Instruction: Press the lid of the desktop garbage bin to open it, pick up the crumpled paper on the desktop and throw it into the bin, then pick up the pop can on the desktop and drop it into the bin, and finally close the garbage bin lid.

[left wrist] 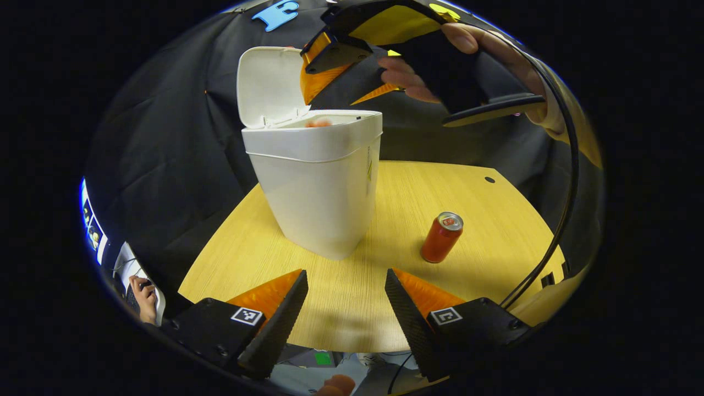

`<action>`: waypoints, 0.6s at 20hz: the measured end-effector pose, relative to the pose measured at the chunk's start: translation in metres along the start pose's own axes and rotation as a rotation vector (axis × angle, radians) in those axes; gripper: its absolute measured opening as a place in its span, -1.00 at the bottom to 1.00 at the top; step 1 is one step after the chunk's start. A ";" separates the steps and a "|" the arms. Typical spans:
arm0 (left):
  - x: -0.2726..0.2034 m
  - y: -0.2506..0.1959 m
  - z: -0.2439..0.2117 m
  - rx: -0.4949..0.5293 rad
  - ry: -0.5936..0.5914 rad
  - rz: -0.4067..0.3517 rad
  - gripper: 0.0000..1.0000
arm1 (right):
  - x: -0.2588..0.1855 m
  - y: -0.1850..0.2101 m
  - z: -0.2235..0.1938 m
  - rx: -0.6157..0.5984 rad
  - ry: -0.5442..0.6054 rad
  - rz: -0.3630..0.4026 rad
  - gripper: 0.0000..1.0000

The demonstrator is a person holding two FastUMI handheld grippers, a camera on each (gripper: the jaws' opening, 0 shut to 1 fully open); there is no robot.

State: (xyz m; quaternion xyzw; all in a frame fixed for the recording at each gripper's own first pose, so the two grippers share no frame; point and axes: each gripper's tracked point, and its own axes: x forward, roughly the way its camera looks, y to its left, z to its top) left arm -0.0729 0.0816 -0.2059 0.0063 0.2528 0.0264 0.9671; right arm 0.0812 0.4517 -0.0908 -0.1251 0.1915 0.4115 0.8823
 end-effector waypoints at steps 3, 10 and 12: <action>0.003 -0.006 -0.004 -0.016 0.002 -0.014 0.89 | -0.015 -0.016 0.013 0.020 -0.055 -0.033 0.93; 0.019 -0.046 0.007 -0.030 -0.004 -0.111 0.89 | -0.077 -0.084 0.024 -0.019 -0.137 -0.175 0.92; 0.028 -0.062 0.012 -0.023 -0.014 -0.142 0.89 | -0.095 -0.106 0.016 0.005 -0.139 -0.215 0.92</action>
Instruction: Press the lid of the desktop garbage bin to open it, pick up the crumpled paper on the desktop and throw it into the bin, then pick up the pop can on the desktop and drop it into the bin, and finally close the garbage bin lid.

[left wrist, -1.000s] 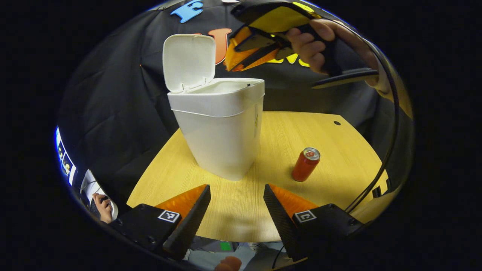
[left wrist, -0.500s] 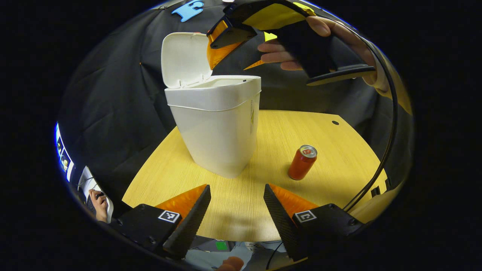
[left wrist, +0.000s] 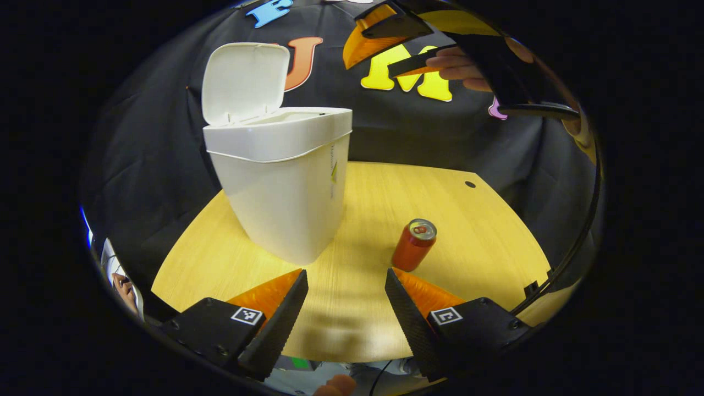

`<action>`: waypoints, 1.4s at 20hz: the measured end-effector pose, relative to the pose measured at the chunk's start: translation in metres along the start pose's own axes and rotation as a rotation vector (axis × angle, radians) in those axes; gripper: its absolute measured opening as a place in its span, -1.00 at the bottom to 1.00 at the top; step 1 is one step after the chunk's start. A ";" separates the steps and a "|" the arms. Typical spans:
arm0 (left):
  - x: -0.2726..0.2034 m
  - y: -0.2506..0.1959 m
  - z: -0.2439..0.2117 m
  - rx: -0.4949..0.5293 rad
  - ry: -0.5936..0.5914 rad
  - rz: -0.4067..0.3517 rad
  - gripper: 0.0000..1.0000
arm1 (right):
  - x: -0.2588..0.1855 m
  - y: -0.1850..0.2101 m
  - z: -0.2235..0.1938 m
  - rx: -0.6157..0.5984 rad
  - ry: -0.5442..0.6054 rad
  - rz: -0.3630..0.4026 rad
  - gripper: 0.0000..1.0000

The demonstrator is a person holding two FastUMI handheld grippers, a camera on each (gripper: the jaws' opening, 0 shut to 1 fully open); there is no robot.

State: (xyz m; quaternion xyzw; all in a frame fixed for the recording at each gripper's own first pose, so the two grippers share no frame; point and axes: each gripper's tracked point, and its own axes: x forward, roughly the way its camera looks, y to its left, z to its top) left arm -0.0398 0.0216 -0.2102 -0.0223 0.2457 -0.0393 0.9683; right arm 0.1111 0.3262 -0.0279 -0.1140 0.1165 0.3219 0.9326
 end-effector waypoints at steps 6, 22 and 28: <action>0.033 -0.046 -0.002 0.079 0.002 -0.105 0.89 | -0.046 -0.076 -0.035 0.043 0.029 -0.121 0.92; 0.152 -0.100 -0.035 0.130 0.058 -0.226 0.90 | -0.109 -0.179 -0.121 0.086 0.210 -0.383 0.87; 0.179 -0.100 -0.040 0.128 0.088 -0.227 0.90 | -0.095 -0.178 -0.117 0.072 0.211 -0.392 0.87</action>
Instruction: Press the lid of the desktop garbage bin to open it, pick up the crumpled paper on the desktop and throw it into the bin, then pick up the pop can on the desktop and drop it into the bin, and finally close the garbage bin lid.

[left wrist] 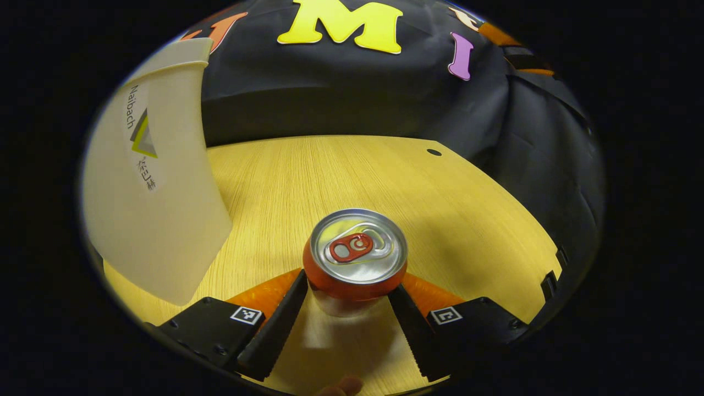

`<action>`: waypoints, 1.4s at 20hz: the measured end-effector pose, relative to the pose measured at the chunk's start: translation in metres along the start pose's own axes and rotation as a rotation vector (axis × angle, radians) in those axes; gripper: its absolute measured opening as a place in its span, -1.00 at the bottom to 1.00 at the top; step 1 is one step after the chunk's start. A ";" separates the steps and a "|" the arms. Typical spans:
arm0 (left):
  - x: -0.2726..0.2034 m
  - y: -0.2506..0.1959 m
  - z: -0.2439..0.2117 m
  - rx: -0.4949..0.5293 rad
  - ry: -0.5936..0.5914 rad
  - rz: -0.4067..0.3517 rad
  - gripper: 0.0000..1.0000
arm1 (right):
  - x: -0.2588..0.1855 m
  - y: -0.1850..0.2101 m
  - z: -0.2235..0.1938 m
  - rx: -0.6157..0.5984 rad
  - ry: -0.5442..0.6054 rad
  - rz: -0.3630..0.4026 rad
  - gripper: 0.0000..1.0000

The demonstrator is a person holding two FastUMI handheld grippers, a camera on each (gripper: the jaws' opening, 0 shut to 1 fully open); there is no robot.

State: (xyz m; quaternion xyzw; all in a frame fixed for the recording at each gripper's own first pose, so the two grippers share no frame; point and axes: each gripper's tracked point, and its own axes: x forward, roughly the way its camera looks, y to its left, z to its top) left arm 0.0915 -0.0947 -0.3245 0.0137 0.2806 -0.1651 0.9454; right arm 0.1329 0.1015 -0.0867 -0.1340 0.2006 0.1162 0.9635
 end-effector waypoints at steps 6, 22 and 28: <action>0.007 0.006 -0.004 0.010 0.024 0.002 0.90 | 0.004 -0.005 -0.003 0.004 0.015 -0.010 0.89; -0.089 -0.011 0.087 0.128 -0.110 0.053 0.72 | -0.005 -0.085 -0.007 0.134 -0.025 -0.011 0.89; -0.161 -0.004 0.167 0.138 -0.174 0.102 0.72 | -0.002 -0.108 0.001 0.163 -0.059 0.008 0.89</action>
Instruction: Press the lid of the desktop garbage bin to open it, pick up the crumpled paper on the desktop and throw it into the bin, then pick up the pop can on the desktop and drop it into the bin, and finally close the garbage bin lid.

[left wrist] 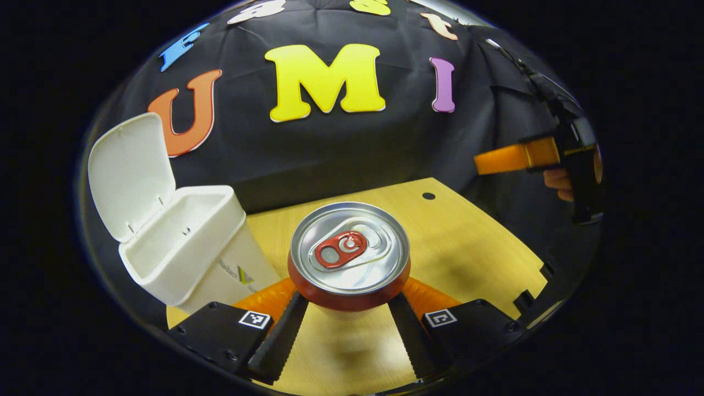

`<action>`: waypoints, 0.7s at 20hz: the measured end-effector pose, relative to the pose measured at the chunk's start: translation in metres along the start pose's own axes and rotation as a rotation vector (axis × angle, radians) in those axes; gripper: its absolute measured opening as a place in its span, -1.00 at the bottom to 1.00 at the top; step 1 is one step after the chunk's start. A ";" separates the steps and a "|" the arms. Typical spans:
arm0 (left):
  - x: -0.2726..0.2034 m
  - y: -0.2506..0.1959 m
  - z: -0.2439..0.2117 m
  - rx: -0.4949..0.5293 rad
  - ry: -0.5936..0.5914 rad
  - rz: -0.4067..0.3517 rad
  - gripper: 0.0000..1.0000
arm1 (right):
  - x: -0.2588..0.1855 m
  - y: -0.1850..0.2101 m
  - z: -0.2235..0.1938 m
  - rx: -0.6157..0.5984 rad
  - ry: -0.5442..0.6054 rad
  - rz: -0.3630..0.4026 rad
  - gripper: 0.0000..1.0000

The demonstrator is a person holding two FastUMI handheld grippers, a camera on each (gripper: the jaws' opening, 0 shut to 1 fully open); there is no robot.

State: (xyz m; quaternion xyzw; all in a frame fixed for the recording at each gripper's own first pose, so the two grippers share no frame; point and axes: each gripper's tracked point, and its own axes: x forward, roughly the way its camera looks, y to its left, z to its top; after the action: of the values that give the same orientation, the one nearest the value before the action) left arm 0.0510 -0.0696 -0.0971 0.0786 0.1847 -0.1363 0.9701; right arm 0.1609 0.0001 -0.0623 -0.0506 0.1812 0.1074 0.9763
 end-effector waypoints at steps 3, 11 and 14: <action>-0.025 0.040 0.053 0.005 -0.046 0.074 0.72 | -0.002 0.009 0.001 0.019 -0.004 0.042 0.89; -0.038 0.163 0.088 -0.039 -0.053 0.291 0.71 | 0.004 0.033 -0.026 0.031 0.034 0.082 0.89; -0.023 0.206 0.070 -0.105 -0.030 0.356 0.72 | 0.001 0.037 -0.037 0.025 0.049 0.071 0.90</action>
State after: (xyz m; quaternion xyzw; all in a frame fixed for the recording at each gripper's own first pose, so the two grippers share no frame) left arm 0.1143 0.1172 -0.0031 0.0574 0.1599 0.0461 0.9844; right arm 0.1406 0.0306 -0.0994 -0.0345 0.2082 0.1384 0.9676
